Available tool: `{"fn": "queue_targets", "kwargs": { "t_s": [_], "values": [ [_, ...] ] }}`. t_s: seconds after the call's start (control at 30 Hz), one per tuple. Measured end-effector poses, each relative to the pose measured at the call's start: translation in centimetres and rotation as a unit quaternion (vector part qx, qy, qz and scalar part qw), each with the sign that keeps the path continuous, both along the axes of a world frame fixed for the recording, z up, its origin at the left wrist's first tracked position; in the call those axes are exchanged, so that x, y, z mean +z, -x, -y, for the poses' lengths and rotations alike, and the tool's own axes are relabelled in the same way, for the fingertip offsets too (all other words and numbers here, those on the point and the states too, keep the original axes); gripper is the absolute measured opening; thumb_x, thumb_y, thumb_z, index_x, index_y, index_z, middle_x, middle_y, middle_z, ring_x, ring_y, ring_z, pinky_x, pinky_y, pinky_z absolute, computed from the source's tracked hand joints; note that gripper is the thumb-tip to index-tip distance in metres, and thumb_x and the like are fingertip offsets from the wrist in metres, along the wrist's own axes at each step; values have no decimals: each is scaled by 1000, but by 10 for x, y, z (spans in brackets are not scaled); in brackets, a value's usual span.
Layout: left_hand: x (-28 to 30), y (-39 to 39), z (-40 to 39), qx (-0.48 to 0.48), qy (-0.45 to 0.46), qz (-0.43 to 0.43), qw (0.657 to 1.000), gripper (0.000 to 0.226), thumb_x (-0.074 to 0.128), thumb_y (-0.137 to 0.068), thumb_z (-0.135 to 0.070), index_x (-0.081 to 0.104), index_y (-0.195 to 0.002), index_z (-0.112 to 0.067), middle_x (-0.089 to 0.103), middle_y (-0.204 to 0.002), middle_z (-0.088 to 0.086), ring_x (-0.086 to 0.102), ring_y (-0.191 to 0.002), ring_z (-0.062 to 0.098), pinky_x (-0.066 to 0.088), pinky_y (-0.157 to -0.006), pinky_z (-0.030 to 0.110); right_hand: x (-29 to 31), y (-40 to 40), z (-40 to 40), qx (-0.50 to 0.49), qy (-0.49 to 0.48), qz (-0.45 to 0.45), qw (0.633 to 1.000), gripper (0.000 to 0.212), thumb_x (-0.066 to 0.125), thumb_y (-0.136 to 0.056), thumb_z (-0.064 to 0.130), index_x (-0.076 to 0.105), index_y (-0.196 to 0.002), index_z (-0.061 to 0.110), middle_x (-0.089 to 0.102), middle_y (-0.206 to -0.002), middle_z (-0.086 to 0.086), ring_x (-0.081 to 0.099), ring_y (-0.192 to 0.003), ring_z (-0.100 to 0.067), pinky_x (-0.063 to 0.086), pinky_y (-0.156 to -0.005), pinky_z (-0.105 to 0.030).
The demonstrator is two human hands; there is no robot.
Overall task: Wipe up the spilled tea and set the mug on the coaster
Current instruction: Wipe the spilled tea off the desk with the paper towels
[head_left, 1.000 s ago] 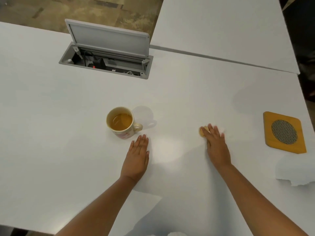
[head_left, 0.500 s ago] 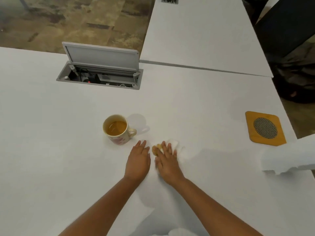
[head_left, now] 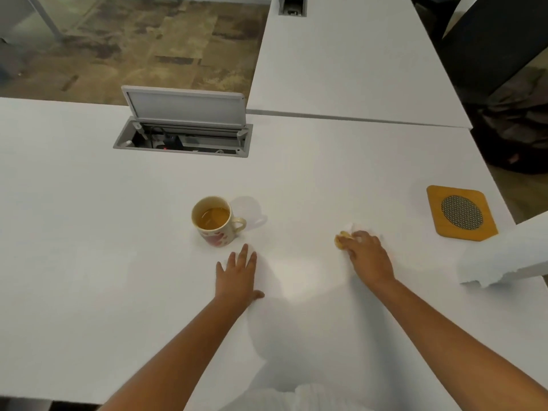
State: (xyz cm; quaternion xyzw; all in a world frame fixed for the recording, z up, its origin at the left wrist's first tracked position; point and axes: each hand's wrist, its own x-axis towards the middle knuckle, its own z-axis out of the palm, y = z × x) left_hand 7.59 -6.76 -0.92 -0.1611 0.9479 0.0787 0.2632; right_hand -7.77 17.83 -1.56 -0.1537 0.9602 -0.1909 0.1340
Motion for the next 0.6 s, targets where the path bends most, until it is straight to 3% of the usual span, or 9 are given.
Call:
{"fn": "queue_targets", "kwargs": {
  "t_s": [0.07,0.17,0.23,0.3,0.33,0.5,0.6],
  "values": [
    [1,-6,6,14,9,23,1000,109,61,-76,-58,-11,-146,-17,-19,-156,6,-4,-144,31,12,-113,55,0,-3,-10,-69,3,48,996,34,51,-91,33,53,-124,25,48,-121,-11,59,-98,-30,49,-87,-38],
    [1,-11,10,43,-14,52,998,119,65,-72,-59,-16,-145,-13,-21,-155,8,-10,-144,31,13,-113,55,-7,-15,-12,-120,19,125,985,47,52,-91,36,40,-136,30,38,-129,-16,56,-105,-34,47,-94,-38],
    [2,-9,9,44,-36,64,996,122,68,-71,-55,-18,-144,-10,-24,-153,10,-14,-143,34,14,-114,55,-9,-24,-3,-132,59,157,977,51,54,-90,32,37,-138,29,37,-128,-16,56,-101,-33,54,-80,-39],
    [3,-6,8,46,-52,78,995,123,69,-72,-52,-21,-143,-7,-28,-152,12,-18,-141,36,12,-113,56,-9,-35,12,-103,90,201,970,58,59,-86,25,35,-139,30,35,-120,-12,55,-91,-26,53,-59,-28],
    [3,-6,8,48,-58,83,994,123,70,-72,-50,-22,-142,-7,-29,-151,13,-19,-140,37,11,-113,57,-8,-41,22,-76,97,221,967,62,61,-83,21,34,-139,31,34,-117,-8,54,-89,-23,51,-58,-24],
    [0,-7,6,62,-72,75,993,123,71,-72,-47,-22,-142,-7,-30,-151,13,-22,-140,37,8,-113,57,-7,-56,77,65,93,245,963,68,61,-79,14,34,-138,33,38,-128,-11,54,-110,-25,45,-98,-34],
    [-2,-9,7,76,-82,54,992,125,73,-70,-47,-22,-142,-8,-27,-152,11,-21,-141,35,7,-113,57,-2,-26,111,-39,159,223,961,77,58,-79,4,23,-144,24,44,-130,-16,54,-112,-29,46,-97,-39]
  ]
}}
